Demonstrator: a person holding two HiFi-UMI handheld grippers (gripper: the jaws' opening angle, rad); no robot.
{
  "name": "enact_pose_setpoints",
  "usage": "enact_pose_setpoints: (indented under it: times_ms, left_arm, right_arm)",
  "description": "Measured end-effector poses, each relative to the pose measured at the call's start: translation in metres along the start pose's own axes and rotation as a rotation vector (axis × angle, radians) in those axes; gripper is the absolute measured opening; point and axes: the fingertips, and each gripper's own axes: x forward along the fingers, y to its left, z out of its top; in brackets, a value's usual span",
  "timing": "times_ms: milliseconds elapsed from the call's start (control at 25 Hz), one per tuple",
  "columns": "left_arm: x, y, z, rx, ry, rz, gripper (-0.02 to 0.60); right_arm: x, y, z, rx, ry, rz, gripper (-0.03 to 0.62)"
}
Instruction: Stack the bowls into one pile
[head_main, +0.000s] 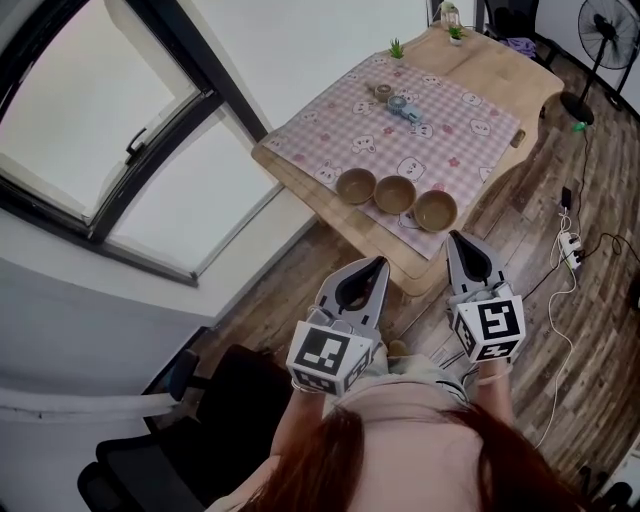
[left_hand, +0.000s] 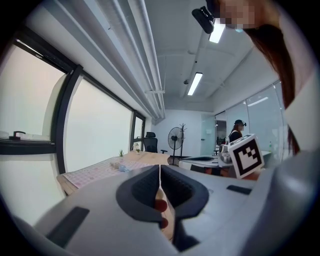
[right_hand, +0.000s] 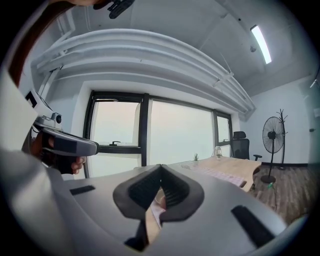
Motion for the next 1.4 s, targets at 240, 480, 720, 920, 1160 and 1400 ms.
enact_pose_setpoints:
  times_ms: [240, 480, 720, 920, 1160, 1400]
  left_arm:
    - [0.02, 0.017, 0.004, 0.002, -0.006, -0.013, 0.012]
    - [0.039, 0.037, 0.012, 0.0, -0.008, -0.044, 0.012]
    - [0.061, 0.058, 0.017, 0.0, -0.005, -0.076, 0.012]
    - [0.078, 0.075, 0.02, 0.006, -0.002, -0.094, 0.012]
    - [0.095, 0.091, 0.023, 0.005, -0.002, -0.125, 0.012]
    - [0.113, 0.105, 0.026, 0.007, -0.003, -0.16, 0.012]
  right_arm:
    - [0.021, -0.013, -0.004, 0.011, 0.012, -0.017, 0.0]
    - [0.045, -0.021, -0.007, -0.011, 0.045, -0.035, 0.0]
    - [0.071, -0.025, -0.016, -0.01, 0.082, -0.038, 0.0]
    - [0.089, -0.032, -0.025, -0.014, 0.113, -0.057, 0.0]
    - [0.103, -0.041, -0.035, -0.007, 0.144, -0.071, 0.0]
    - [0.117, -0.053, -0.047, -0.002, 0.175, -0.111, 0.0]
